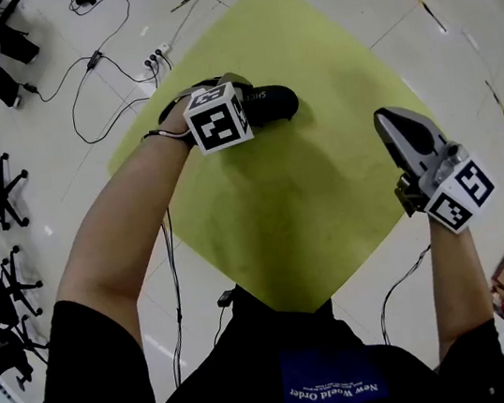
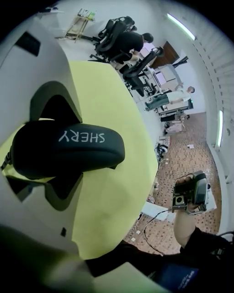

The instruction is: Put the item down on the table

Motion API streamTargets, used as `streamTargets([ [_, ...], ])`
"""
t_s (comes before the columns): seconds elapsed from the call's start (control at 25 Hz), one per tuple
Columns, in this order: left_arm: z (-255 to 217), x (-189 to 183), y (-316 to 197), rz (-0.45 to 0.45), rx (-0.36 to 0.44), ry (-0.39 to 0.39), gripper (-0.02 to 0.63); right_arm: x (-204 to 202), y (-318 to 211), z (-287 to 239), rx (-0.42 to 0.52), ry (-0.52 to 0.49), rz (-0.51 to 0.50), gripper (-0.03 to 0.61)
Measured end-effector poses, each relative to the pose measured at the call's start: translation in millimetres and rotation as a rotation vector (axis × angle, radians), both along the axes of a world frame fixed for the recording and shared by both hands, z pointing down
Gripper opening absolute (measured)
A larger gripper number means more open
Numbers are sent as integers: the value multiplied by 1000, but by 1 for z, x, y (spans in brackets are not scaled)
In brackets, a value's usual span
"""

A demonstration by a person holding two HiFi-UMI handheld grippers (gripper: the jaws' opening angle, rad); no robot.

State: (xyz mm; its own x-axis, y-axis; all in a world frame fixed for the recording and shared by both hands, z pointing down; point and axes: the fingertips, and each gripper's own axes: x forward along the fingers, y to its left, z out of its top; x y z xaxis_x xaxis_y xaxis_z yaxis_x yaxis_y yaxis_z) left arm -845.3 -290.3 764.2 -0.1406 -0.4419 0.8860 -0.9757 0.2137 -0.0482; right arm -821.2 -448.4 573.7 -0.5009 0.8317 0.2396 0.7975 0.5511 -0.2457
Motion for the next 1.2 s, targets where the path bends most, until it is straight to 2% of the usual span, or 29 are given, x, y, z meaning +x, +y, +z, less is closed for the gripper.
streamTargets([
  [0.2,-6,5,-3,-23,35,21,330,7,-5,-1,-6,-6,4,-12],
  [0.36,-19,6,2,-57,68,4,330,11,-2,-6,-3,-15,3,-12],
  [0.44,-36,4,6,-91,112,-7,330,12,-1,-12,1,-21,4,-12],
  [0.48,-49,5,7,-118,155,-13,330,12,-2,-16,2,-26,6,-12],
  [0.56,-84,7,9,-191,296,-16,330,15,-3,-26,4,-40,8,-12],
  [0.68,-156,24,15,-330,608,0,330,23,-4,-50,6,-63,9,-12],
  [0.76,-205,52,19,-398,809,9,328,34,-5,-69,7,-73,8,-12],
  [0.84,-248,82,20,-417,951,-11,328,43,-7,-90,8,-94,5,-12],
  [0.92,-284,106,22,-428,1049,-63,328,50,-9,-111,8,-129,7,-12],
  [1.04,-322,143,29,-491,1147,-141,180,79,-10,-132,20,-158,-3,-12],
  [1.12,-337,170,30,-517,1162,-171,75,106,-8,-140,26,-154,-18,-12],
  [1.2,-352,193,30,-525,1174,-180,17,129,-7,-149,25,-144,-30,-12],
])
